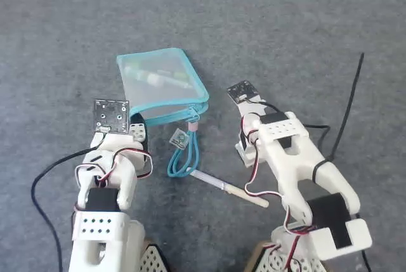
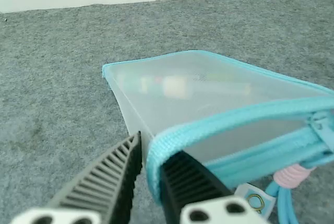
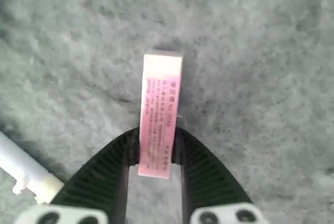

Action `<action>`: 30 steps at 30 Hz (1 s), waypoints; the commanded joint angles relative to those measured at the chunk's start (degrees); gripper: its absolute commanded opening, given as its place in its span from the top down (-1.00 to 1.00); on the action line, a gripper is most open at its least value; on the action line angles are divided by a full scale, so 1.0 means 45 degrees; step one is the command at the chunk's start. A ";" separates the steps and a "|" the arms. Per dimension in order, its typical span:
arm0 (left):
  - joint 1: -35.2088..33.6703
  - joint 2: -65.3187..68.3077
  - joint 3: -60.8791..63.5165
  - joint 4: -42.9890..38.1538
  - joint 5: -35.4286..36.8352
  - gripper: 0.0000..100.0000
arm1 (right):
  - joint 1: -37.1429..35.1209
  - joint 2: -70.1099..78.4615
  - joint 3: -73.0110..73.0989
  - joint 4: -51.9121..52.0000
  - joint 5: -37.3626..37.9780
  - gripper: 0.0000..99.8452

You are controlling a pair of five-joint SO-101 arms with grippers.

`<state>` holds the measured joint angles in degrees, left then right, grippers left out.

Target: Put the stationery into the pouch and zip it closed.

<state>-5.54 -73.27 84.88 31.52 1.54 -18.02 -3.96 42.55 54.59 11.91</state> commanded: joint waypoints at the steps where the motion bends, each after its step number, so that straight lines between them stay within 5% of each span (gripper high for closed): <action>1: -0.0020 0.0156 -0.0166 -0.0371 -0.0195 0.98 | 0.0264 -0.0147 -0.0860 0.0694 -0.0098 0.98; 11: -0.0020 0.0156 -0.0166 -0.0371 -0.0195 0.98 | 0.0967 -0.0147 -0.1074 0.0830 0.0332 0.97; 19: -0.0020 0.0156 -0.0166 -0.0371 -0.0195 0.98 | 0.0987 -0.0147 -0.1114 0.1045 0.0332 0.71; 30: -0.0020 0.0156 -0.0166 -0.0391 -0.0195 0.98 | 0.0967 -0.1573 -0.0527 0.1358 0.0332 0.71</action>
<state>-5.54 -73.27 84.88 31.52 1.54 -14.24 -6.95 40.44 60.57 12.70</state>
